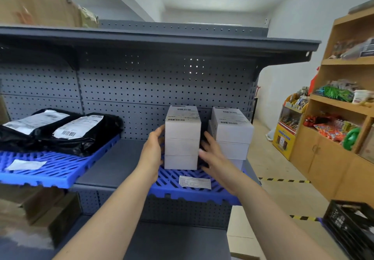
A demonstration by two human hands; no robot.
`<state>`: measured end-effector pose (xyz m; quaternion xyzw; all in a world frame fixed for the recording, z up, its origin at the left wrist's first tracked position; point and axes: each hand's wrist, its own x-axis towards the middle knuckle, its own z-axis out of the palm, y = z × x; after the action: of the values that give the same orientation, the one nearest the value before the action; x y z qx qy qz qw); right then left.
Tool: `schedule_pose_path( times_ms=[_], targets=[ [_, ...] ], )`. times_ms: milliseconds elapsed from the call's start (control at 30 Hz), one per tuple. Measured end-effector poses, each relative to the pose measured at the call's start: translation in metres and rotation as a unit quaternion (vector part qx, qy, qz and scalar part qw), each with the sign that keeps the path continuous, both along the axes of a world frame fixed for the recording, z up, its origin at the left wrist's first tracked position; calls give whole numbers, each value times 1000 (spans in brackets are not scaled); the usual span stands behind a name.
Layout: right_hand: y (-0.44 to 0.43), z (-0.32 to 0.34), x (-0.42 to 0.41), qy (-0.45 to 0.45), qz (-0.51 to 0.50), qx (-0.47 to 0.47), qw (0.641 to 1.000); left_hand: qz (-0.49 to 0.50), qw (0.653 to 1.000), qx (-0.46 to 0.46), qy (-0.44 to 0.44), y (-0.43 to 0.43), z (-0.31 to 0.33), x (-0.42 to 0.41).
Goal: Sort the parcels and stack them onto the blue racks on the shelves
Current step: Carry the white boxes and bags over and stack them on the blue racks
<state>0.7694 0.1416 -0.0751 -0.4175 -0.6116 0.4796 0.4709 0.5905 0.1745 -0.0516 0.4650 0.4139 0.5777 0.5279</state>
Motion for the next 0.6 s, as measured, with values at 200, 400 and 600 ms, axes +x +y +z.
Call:
schedule_pose_path(
  times_ms=[200, 400, 600],
  targets=[
    [-35, 15, 44, -126, 17, 50, 991, 4, 1000, 24, 10, -4, -11, -7],
    [-64, 46, 88, -71, -58, 123, 988, 73, 997, 4, 11, 16, 4, -17],
    [-41, 54, 116, -47, -260, 163, 950, 44, 998, -36, -8, 25, 3, -8]
  ],
)
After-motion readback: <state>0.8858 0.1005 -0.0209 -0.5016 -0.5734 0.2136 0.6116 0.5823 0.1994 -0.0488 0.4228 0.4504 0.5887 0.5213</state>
